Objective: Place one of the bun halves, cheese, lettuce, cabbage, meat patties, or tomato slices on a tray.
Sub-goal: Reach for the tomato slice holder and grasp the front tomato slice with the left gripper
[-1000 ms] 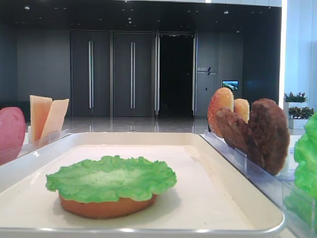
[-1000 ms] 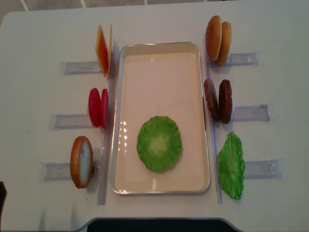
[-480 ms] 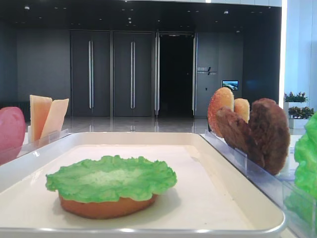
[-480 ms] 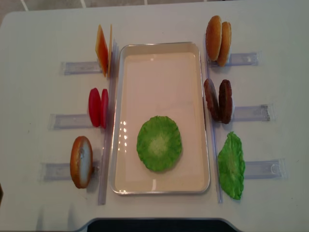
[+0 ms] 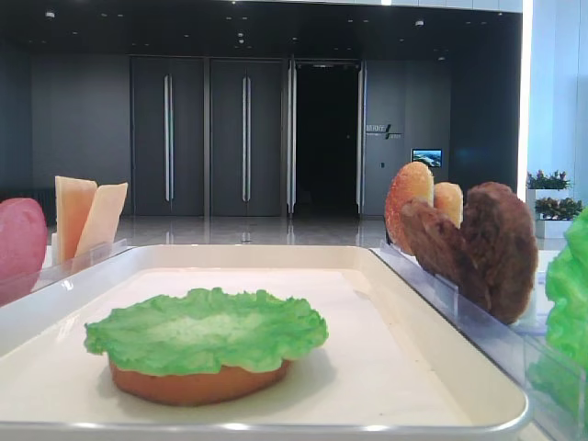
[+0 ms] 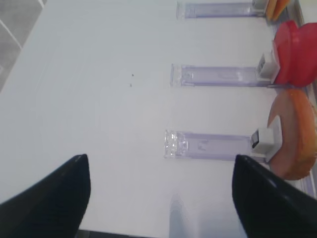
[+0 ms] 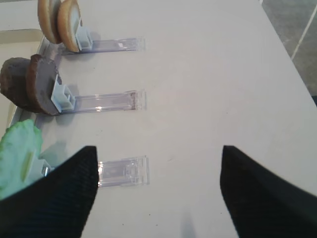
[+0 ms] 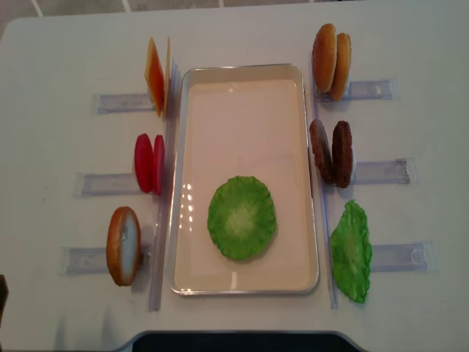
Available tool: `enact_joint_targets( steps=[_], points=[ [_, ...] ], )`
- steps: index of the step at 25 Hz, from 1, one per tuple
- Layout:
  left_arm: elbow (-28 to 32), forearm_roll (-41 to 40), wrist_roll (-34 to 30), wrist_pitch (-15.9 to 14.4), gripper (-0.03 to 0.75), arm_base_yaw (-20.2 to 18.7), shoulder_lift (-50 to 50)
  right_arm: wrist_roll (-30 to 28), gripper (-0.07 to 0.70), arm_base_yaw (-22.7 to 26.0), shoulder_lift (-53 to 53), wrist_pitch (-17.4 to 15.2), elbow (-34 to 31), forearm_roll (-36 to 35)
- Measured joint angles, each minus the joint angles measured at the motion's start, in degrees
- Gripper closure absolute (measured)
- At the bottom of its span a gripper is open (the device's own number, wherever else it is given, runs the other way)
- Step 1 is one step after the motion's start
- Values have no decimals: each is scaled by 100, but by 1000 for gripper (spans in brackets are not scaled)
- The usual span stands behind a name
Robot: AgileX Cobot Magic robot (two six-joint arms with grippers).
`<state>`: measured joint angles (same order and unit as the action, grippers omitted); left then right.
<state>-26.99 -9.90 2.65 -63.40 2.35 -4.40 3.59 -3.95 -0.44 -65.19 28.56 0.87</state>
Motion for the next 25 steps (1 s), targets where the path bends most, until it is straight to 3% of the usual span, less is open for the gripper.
enact_joint_targets(
  steps=[5,15,25],
  points=[
    [-247,0,90,38,24,0,-1079,0,112,0,0,0,0,0],
    [-1356,0,96,142,24,0,-3640,0,112,0,0,0,0,0],
    [-2740,0,96,-162,24,0,-6281,0,112,0,0,0,0,0]
  ],
)
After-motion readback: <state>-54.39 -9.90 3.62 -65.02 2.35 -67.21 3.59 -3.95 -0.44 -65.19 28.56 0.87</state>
